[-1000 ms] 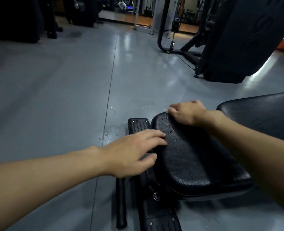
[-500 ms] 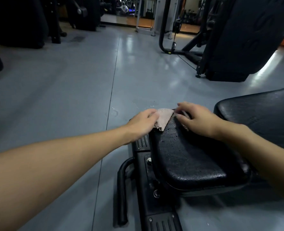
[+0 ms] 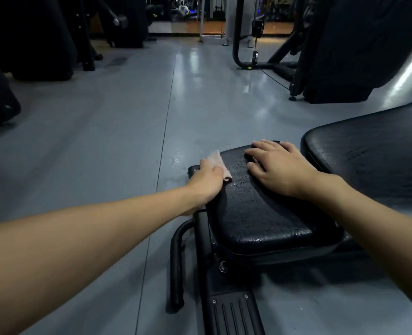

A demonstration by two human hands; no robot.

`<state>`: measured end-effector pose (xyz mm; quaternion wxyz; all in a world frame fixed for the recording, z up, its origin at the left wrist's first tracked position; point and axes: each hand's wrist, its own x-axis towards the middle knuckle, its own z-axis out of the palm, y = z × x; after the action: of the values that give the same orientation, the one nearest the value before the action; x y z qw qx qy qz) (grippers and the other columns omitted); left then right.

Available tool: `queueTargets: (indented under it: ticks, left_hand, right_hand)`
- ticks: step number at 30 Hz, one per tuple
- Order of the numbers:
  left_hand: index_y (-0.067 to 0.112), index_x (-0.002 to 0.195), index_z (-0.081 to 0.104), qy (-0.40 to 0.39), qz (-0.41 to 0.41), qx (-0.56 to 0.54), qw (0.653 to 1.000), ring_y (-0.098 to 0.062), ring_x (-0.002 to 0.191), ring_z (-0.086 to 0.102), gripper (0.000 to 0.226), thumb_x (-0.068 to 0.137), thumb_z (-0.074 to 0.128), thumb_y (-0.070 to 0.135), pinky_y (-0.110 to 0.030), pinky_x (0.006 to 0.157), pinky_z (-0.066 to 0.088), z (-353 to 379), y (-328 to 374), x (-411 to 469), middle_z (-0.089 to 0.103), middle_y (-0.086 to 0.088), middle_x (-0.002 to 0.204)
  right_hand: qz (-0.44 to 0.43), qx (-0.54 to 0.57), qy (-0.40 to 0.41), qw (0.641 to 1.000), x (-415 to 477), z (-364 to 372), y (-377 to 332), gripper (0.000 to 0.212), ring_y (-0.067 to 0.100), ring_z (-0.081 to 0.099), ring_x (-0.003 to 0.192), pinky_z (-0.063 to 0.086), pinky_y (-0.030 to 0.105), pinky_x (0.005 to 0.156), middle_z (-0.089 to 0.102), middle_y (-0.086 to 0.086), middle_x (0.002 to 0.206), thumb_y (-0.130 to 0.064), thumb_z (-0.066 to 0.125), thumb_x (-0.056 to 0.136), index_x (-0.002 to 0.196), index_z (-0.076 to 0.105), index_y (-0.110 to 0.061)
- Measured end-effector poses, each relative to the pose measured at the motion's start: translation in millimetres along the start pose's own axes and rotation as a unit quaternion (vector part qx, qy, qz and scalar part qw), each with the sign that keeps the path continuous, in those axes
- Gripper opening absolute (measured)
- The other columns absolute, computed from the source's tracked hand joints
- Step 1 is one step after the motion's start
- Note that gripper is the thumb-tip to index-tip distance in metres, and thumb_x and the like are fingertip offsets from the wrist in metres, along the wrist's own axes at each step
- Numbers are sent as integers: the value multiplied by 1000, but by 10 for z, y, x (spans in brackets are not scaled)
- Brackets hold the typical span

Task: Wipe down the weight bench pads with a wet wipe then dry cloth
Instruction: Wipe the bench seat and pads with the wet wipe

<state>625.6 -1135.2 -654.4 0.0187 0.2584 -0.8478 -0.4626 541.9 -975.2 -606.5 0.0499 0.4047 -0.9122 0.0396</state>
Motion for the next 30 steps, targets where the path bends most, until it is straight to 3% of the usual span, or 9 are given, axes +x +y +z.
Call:
queueTargets:
  ticks: [3, 6, 9, 15, 19, 21, 24, 28, 30]
  left_hand:
    - [18, 144, 33, 21, 11, -32, 999, -22, 113, 45, 46, 102, 27, 36, -30, 90, 33, -4, 94, 105, 48, -9, 140]
    - [22, 141, 34, -3, 10, -22, 1000, -25, 118, 48, 45, 100, 26, 39, -36, 101, 37, 10, 33, 9, 50, -7, 137]
    - [21, 143, 28, 3, 16, -4, 1000, -30, 124, 46, 43, 102, 26, 32, -38, 106, 35, 38, -20, -196, 47, -7, 142]
    - [27, 156, -8, -10, 64, 51, 997, -17, 150, 9, 58, 106, 19, 39, -24, 112, 11, 193, -158, -884, -4, 3, 164]
    - [39, 154, -8, -34, 135, 153, 978, -15, 150, -7, 57, 102, 13, 52, -37, 121, -2, 153, -299, -1137, -17, 6, 162]
    - [44, 152, -11, -29, 205, 312, 927, -20, 147, -2, 59, 96, 2, 60, -40, 120, 0, 65, -378, -1199, -10, 3, 161]
    - [36, 154, -4, 21, 342, 470, 814, -32, 142, 13, 63, 94, 1, 57, -43, 112, 5, -37, -400, -1260, 11, -12, 158]
    - [13, 153, 22, 50, 511, 493, 703, -40, 143, 27, 59, 101, 33, 38, -51, 115, 23, 49, -405, -1154, 31, -25, 153]
    - [10, 153, 26, 63, 554, 457, 693, -44, 143, 25, 59, 98, 44, 22, -55, 116, 23, 222, -311, -1157, 29, -29, 153]
  right_hand:
    - [12, 14, 19, 1000, -61, -2, 45, 41, 15, 26, 145, 16, 43, 117, 42, 0, 150, -37, 34, 102, 138, 51, -27]
    - [37, 34, 1, 999, -165, -3, 121, 45, 17, 17, 150, 17, 43, 119, 27, 4, 161, -37, 35, 102, 145, 44, -29]
    - [45, 63, 10, 997, -193, -16, 132, 43, 20, 20, 149, 21, 42, 118, 32, 8, 158, -34, 41, 100, 141, 51, -25]
    - [51, 90, 21, 994, -240, -65, 80, 37, 22, 31, 143, 27, 41, 114, 43, 10, 151, -30, 45, 99, 132, 60, -18]
    - [16, 75, -18, 997, -393, -118, 117, 41, 23, 28, 147, 24, 42, 118, 35, 11, 157, -33, 45, 100, 139, 54, -21]
    - [13, 47, -4, 999, -517, -190, 211, 40, 20, 35, 142, 22, 40, 117, 43, 5, 153, -33, 43, 101, 136, 57, -21]
    - [59, -14, 52, 997, -674, -257, 400, 39, 19, 40, 137, 13, 49, 119, 54, 1, 142, -33, 37, 102, 131, 60, -20]
    - [123, -81, 12, 989, -855, -239, 599, 42, 25, 26, 145, 9, 60, 116, 41, 3, 150, -38, 31, 101, 134, 54, -26]
    - [130, -78, 7, 988, -903, -234, 635, 42, 26, 23, 147, 12, 58, 116, 35, 5, 154, -38, 30, 102, 138, 50, -29]
